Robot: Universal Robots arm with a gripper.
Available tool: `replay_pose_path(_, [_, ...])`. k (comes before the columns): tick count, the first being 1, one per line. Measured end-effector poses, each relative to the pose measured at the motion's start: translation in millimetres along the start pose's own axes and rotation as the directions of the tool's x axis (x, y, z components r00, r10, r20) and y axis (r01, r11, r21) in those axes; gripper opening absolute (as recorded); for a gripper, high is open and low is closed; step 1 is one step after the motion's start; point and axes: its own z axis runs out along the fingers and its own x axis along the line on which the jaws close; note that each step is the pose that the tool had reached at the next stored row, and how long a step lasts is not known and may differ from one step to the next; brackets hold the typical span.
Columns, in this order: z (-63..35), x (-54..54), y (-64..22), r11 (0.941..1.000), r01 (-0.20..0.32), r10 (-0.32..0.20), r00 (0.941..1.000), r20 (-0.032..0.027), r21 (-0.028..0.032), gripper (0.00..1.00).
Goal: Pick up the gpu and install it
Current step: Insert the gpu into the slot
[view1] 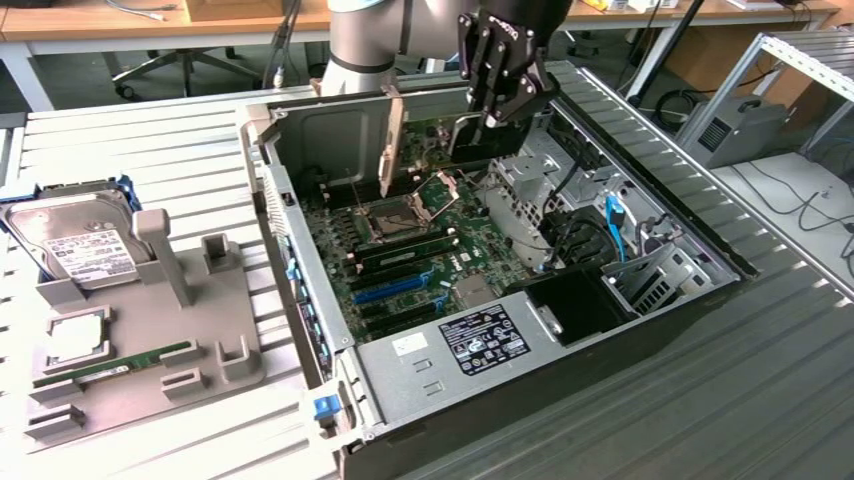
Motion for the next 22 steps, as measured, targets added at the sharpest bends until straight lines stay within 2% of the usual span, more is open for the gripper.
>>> replay_pose_path(15, [9.2, 0.2, -0.2, 1.0, 0.0, 0.0, 1.0, 0.0, 0.0, 0.27])
replay_pose_path(22, [10.4, 0.2, -0.2, 1.0, 0.0, 0.0, 1.0, 0.0, 0.0, 0.27])
